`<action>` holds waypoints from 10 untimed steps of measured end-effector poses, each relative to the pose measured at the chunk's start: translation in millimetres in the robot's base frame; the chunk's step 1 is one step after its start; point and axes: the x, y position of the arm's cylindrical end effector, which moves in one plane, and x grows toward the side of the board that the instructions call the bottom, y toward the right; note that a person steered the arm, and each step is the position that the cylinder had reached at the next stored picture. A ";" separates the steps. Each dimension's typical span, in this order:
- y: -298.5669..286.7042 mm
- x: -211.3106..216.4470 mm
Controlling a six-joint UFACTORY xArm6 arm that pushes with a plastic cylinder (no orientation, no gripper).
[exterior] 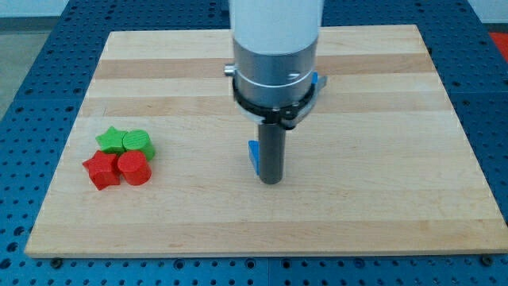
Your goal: Move blue triangle upwards
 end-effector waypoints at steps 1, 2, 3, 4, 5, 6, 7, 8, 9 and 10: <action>-32.7 0.2; -34.6 -25.5; -34.6 -69.2; -31.9 -94.2; -32.1 -91.9; -32.9 -88.3; -52.2 -88.3; -55.3 -76.5; -42.2 -51.2; -11.4 -54.5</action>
